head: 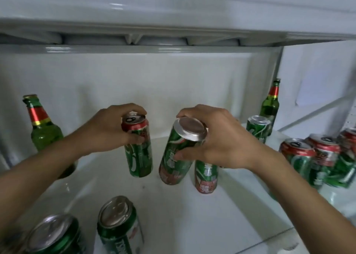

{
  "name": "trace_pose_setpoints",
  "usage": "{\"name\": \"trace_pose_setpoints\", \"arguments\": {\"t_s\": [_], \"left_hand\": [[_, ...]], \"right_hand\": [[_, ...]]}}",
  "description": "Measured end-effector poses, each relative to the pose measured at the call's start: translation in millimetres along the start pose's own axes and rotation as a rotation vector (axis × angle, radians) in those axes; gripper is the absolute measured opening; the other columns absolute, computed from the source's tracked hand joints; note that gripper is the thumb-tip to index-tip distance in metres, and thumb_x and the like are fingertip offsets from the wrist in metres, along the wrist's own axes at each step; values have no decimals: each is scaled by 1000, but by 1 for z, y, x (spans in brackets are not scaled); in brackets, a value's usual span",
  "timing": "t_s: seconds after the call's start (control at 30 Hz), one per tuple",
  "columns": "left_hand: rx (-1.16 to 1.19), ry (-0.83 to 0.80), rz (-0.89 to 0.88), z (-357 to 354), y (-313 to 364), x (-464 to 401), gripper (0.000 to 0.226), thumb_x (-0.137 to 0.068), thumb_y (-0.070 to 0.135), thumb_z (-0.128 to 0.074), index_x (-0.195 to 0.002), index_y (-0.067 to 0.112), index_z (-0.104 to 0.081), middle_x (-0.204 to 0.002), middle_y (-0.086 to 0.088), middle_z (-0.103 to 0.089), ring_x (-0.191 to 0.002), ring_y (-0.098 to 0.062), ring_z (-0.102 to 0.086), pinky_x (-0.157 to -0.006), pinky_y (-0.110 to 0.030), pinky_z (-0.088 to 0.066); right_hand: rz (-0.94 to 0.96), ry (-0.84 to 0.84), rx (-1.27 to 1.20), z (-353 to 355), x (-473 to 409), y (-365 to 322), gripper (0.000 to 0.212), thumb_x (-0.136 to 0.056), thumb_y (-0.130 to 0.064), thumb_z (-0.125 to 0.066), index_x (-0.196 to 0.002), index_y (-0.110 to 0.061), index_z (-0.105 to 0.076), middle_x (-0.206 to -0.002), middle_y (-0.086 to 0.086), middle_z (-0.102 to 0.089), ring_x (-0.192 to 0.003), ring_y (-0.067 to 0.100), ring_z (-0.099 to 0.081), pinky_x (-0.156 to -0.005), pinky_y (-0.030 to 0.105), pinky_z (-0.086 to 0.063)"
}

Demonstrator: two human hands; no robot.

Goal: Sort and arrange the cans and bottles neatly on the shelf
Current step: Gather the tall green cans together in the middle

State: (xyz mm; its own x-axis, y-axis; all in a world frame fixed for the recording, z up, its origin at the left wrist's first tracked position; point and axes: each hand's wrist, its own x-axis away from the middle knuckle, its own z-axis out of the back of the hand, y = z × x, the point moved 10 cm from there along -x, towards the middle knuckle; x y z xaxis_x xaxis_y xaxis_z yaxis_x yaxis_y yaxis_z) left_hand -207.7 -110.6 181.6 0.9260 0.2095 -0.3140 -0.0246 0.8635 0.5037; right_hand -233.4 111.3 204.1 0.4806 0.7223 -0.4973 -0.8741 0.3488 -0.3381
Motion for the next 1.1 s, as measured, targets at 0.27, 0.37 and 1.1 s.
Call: {"name": "trace_pose_setpoints", "arguments": {"t_s": [0.27, 0.37, 1.1], "left_hand": [[171, 2, -156, 16, 73, 49, 68, -50, 50, -84, -114, 62, -65, -117, 31, -68, -99, -2, -69, -88, -38, -60], [201, 23, -237, 8, 98, 63, 67, -55, 38, -87, -113, 63, -66, -117, 34, -67, -93, 3, -71, -77, -38, -64], [259, -15, -271, -181, 289, 66, 65, -62, 52, -82, -126, 52, -68, -117, 27, -72, -102, 4, -70, -78, -24, -59]], "right_hand": [[-32, 42, -38, 42, 49, 3, 46, -66, -49, -92, -93, -22, -67, -91, -3, -67, -85, 18, -62, -74, 43, -50], [-87, 61, -62, 64, 78, 19, 47, -66, -51, -91, -94, -21, -68, -92, -2, -70, -86, 21, -64, -75, 47, -52], [-471, 271, -116, 207, 251, 207, 76, -51, -48, -95, -116, -41, -58, -107, -19, -67, -93, 4, -66, -64, 6, -47]]}}
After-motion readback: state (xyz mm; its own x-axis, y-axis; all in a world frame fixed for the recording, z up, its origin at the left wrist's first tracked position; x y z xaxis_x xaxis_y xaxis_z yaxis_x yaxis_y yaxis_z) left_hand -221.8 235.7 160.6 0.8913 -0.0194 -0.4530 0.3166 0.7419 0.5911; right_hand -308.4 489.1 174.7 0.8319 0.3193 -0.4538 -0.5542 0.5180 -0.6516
